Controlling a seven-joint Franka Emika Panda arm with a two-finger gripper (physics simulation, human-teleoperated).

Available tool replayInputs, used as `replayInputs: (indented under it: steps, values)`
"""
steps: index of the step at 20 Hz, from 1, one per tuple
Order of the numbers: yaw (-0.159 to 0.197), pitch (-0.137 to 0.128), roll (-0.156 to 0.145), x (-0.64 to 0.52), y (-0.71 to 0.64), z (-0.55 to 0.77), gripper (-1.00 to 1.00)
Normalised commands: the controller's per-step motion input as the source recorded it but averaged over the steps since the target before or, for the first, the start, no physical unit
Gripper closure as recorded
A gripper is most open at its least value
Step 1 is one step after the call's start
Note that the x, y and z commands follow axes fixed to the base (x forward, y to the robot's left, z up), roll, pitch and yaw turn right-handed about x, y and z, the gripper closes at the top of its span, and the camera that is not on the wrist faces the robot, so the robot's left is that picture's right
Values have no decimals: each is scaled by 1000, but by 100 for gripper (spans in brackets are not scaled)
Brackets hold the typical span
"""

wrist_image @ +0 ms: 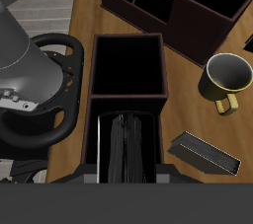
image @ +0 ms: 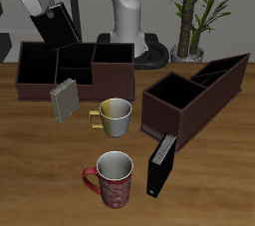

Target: Place the right black book into the back desk caddy's back compartment

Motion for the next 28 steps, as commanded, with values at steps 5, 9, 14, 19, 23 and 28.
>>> replayInputs:
  steps: [5,9,14,19,23,28]
  values:
    - [-15,1,16,-73,146,-34,100]
    - [20,27,45,-132,226,-191,100]
    - [2,24,13,-63,122,-104,100]
    - [6,3,-9,-6,-36,-29,100]
    - [-2,3,-24,73,-151,-75,100]
    - [-19,5,-4,4,-30,-79,100]
